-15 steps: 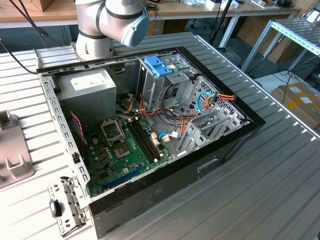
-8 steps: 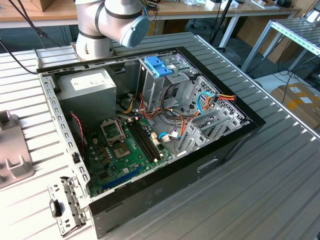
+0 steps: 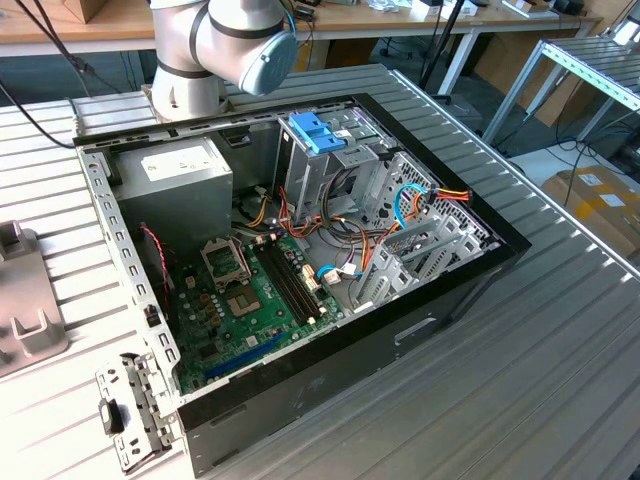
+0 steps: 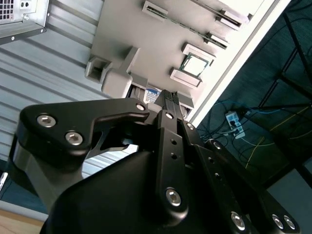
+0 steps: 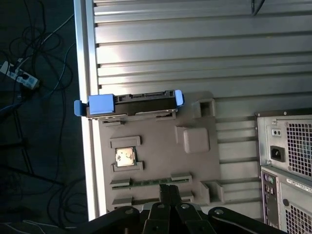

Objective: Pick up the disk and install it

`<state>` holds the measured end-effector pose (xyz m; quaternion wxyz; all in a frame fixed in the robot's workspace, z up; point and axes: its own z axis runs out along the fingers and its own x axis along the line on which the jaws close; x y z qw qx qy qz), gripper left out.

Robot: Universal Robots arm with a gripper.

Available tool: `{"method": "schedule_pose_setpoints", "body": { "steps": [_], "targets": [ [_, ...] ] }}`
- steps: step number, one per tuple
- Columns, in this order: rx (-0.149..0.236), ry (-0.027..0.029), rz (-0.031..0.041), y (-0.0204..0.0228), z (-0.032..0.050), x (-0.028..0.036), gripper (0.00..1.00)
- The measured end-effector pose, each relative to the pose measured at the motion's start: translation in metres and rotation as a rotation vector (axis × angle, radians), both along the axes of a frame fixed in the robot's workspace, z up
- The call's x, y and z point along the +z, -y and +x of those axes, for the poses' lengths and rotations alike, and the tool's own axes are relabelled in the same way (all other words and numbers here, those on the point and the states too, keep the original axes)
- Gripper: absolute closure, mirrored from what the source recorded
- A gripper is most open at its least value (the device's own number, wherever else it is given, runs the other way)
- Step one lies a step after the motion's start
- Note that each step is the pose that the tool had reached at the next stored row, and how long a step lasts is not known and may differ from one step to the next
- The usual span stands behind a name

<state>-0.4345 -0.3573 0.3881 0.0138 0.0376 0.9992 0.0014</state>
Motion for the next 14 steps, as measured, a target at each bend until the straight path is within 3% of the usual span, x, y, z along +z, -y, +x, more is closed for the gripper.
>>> {"method": "schedule_pose_setpoints", "body": {
  "steps": [8, 14],
  "targets": [
    [0.000, 0.0001, 0.0000, -0.0008, -0.0007, -0.0004, 0.89],
    [0.000, 0.0000, 0.0000, -0.0039, -0.0015, -0.0009, 0.89]
  ]
}}
